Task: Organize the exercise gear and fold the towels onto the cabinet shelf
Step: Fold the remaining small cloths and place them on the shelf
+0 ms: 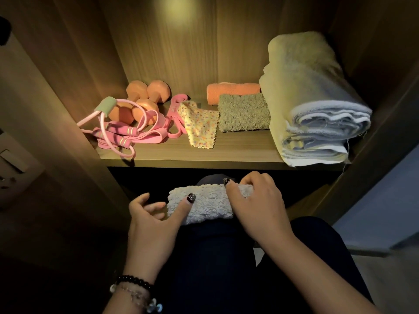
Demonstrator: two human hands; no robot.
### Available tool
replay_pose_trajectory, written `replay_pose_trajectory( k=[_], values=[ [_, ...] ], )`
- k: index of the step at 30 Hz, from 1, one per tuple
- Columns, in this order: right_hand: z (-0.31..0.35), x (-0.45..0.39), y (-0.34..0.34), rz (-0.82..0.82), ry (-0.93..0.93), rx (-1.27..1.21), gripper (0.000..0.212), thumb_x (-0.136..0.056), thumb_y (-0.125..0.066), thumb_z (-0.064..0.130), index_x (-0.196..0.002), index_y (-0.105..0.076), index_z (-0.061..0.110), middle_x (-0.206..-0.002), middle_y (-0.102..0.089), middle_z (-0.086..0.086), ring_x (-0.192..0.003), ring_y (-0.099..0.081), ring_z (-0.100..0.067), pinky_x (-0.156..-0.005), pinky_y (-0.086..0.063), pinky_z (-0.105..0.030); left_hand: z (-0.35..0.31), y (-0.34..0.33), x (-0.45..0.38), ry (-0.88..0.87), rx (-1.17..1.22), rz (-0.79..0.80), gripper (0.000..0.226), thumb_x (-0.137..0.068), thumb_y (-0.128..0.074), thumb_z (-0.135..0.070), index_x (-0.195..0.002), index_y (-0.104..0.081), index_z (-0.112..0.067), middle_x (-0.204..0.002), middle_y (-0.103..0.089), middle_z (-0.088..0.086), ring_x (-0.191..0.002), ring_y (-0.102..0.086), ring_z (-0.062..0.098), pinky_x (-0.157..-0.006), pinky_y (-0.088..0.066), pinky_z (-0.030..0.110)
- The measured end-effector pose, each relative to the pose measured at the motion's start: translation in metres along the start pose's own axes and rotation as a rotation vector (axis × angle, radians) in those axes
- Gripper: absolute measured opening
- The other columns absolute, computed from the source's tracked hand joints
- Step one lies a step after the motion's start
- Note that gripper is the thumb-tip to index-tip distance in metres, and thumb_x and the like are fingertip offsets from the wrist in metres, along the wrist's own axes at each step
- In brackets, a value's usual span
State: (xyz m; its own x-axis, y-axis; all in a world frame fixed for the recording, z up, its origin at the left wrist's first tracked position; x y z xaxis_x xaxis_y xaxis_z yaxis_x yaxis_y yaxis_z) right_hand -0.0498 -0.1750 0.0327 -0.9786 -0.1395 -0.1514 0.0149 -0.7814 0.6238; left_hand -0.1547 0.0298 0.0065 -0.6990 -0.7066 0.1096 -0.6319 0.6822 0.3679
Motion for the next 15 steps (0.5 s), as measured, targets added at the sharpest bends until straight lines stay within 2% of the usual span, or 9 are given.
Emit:
replay_pose_trajectory(
  k=[2, 4, 6, 8, 10, 13, 15],
  values=[
    [-0.014, 0.002, 0.002, 0.006, -0.094, -0.053, 0.041, -0.075, -0.045, 0.067, -0.075, -0.048, 0.026, -0.087, -0.05, 0.009, -0.077, -0.05, -0.006, -0.062, -0.04, -0.032, 0.006, -0.005, -0.002, 0.08, -0.025, 0.103, 0.119, -0.041, -0.07, -0.079, -0.137, -0.036, -0.017, -0.101, -0.059, -0.012, -0.092, -0.057, 0.004, -0.078, -0.048, 0.028],
    [-0.023, 0.005, 0.003, 0.037, -0.163, -0.097, 0.047, -0.071, -0.044, 0.072, -0.072, -0.047, 0.025, -0.084, -0.052, 0.007, -0.076, -0.05, -0.008, -0.058, -0.036, -0.031, 0.009, -0.014, -0.001, 0.107, 0.03, 0.222, 0.112, -0.047, -0.073, -0.08, -0.133, -0.048, -0.014, -0.105, -0.067, -0.002, -0.097, -0.064, 0.014, -0.091, -0.051, 0.039],
    [-0.026, 0.007, 0.001, 0.063, -0.187, -0.107, 0.049, -0.072, -0.042, 0.072, -0.066, -0.043, 0.024, -0.077, -0.05, 0.005, -0.071, -0.05, -0.011, -0.054, -0.032, -0.032, 0.006, -0.02, 0.002, 0.103, 0.128, 0.271, 0.099, -0.046, -0.078, -0.072, -0.125, -0.058, -0.016, -0.11, -0.07, 0.005, -0.1, -0.067, 0.02, -0.094, -0.052, 0.044],
    [-0.024, 0.005, 0.001, 0.06, -0.181, -0.121, 0.049, -0.074, -0.044, 0.07, -0.064, -0.044, 0.022, -0.072, -0.052, 0.004, -0.068, -0.051, -0.013, -0.053, -0.033, -0.032, 0.0, -0.024, 0.004, 0.103, 0.298, 0.266, 0.087, -0.047, -0.086, -0.054, -0.121, -0.061, -0.016, -0.106, -0.073, 0.004, -0.095, -0.07, 0.02, -0.081, -0.058, 0.036],
    [-0.02, 0.003, 0.002, 0.05, -0.17, -0.16, 0.045, -0.076, -0.051, 0.064, -0.069, -0.05, 0.02, -0.074, -0.057, 0.004, -0.07, -0.055, -0.012, -0.055, -0.038, -0.032, -0.006, -0.026, 0.005, 0.107, 0.444, 0.278, 0.078, -0.045, -0.084, -0.04, -0.116, -0.064, -0.015, -0.101, -0.075, 0.004, -0.091, -0.072, 0.02, -0.068, -0.058, 0.028],
    [-0.014, -0.003, 0.003, 0.034, -0.137, -0.224, 0.039, -0.076, -0.059, 0.057, -0.074, -0.055, 0.019, -0.077, -0.061, 0.002, -0.073, -0.057, -0.014, -0.061, -0.044, -0.033, -0.017, -0.03, 0.005, 0.108, 0.579, 0.334, 0.063, -0.044, -0.084, -0.029, -0.103, -0.072, -0.01, -0.099, -0.074, 0.015, -0.088, -0.072, 0.029, -0.064, -0.058, 0.03],
    [-0.013, -0.01, 0.006, 0.001, -0.111, -0.269, 0.037, -0.075, -0.062, 0.054, -0.075, -0.056, 0.017, -0.078, -0.061, -0.001, -0.073, -0.057, -0.016, -0.062, -0.044, -0.033, -0.025, -0.032, 0.001, 0.085, 0.588, 0.348, 0.061, -0.043, -0.086, -0.027, -0.099, -0.073, -0.009, -0.098, -0.073, 0.016, -0.088, -0.072, 0.028, -0.068, -0.059, 0.032]
  ],
)
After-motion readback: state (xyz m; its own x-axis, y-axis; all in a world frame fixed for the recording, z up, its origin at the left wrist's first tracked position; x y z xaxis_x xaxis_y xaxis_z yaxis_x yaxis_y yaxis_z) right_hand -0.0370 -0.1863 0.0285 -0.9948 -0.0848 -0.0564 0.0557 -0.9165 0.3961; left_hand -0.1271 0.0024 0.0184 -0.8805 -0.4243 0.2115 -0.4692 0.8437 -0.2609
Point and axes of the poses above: each hand's wrist, its own x-axis away from the middle knuckle, its own y-axis out of the back of the hand, z = x × y, the point moved 7 cm from there along -x, towards the middle knuckle
